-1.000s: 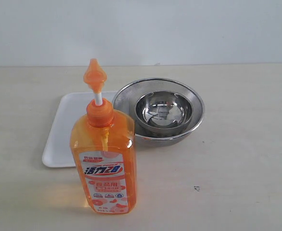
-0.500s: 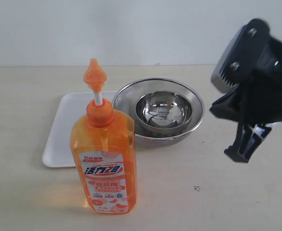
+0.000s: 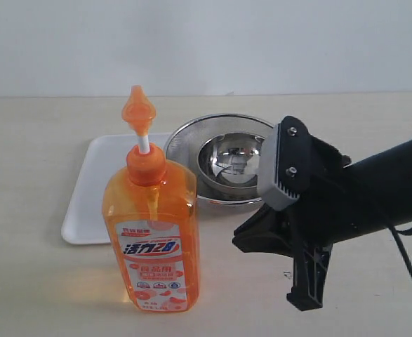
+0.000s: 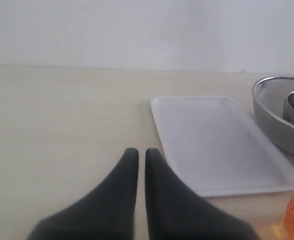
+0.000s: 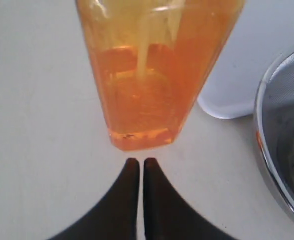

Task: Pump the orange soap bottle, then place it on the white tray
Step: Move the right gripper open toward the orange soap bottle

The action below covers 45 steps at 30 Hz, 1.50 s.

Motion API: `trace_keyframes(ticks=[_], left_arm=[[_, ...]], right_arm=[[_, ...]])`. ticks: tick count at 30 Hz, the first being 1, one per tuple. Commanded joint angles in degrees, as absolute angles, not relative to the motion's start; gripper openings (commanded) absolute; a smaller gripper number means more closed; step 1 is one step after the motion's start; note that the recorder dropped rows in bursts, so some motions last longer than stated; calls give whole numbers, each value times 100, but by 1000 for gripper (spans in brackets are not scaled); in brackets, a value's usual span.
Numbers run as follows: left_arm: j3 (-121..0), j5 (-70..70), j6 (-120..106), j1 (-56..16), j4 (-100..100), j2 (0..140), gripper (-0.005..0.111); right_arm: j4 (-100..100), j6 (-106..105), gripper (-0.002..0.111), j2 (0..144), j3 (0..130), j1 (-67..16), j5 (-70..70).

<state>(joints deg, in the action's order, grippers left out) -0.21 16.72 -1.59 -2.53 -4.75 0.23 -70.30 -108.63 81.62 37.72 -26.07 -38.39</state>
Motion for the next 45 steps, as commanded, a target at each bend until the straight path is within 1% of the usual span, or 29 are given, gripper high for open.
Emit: trace_keyframes(ticks=[1,2,3,5,6,11,16,19,22,36,38,40,41,43,45], left_arm=[[0,1694,-95,-235,-494,0,5],[0,1694,-95,-235,-494,0,5],[0,1694,-95,-235,-494,0,5],[0,1694,-95,-235,-494,0,5],[0,1694,-95,-235,-494,0,5],[0,1694,-95,-235,-494,0,5],[0,1694,-95,-235,-494,0,5],[0,1694,-95,-235,-494,0,5],[0,1694,-95,-235,-494,0,5],[0,1694,-95,-235,-494,0,5],[0,1694,-95,-235,-494,0,5],[0,1694,-95,-235,-494,0,5],[0,1694,-95,-235,-494,0,5],[0,1694,-95,-235,-494,0,5],[0,1694,-95,-235,-494,0,5]], right_arm=[[-8010,-11962,0,8199,3348,-1865,-4137],[-8201,-12204,0,8229,3258,-1666,-4319],[-8358,-12199,0,8314,3179,-1299,-4687],[-8358,-12199,0,8537,3165,-886,-5215],[-8398,-12199,0,8705,3165,-811,-5414],[-8536,-12199,0,9510,3294,-796,-5423],[-8411,-12199,0,9666,4078,-796,-5880],[-8250,-12199,0,9666,4396,-796,-6465],[-8122,-12199,0,9666,4397,-796,-6996],[-8022,-12199,1,9666,4397,-796,-6996],[-8022,-12085,6,9666,4397,-796,-6996],[-8022,-11999,19,9666,4397,-796,-6996],[-8022,-11977,28,9666,4397,-796,-6996],[-8022,-11878,51,9666,4397,-796,-6957],[-8022,-11830,72,9666,4397,-796,-6805]])
